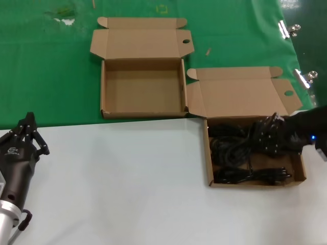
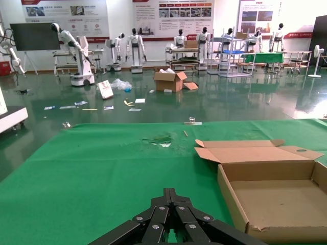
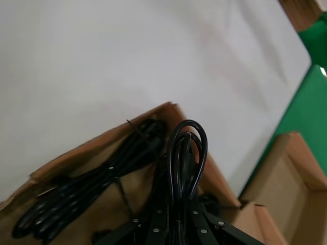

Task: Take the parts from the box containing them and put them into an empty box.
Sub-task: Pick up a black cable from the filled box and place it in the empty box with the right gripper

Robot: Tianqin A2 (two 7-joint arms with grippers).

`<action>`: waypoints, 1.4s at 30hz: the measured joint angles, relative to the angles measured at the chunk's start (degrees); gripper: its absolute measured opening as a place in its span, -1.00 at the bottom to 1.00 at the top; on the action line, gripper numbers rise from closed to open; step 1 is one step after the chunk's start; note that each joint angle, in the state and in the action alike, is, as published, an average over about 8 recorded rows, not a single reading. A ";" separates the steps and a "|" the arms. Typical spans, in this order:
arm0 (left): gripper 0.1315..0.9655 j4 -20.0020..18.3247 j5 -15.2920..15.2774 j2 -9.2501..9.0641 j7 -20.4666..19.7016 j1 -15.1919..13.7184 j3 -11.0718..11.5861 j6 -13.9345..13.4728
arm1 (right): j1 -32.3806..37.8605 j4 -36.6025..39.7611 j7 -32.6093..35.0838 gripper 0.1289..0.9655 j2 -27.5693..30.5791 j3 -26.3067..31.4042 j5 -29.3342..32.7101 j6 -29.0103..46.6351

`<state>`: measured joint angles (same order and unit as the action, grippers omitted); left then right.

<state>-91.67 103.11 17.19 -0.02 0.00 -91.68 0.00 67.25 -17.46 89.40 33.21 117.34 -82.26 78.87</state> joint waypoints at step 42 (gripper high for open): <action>-0.98 0.00 0.00 0.00 0.00 0.00 0.00 0.00 | -2.09 -13.39 -34.96 -0.90 -3.02 -2.14 -5.92 -4.48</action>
<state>-91.67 103.11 17.19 -0.02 0.00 -91.68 0.00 65.16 -30.86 54.44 30.19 115.20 -88.17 74.39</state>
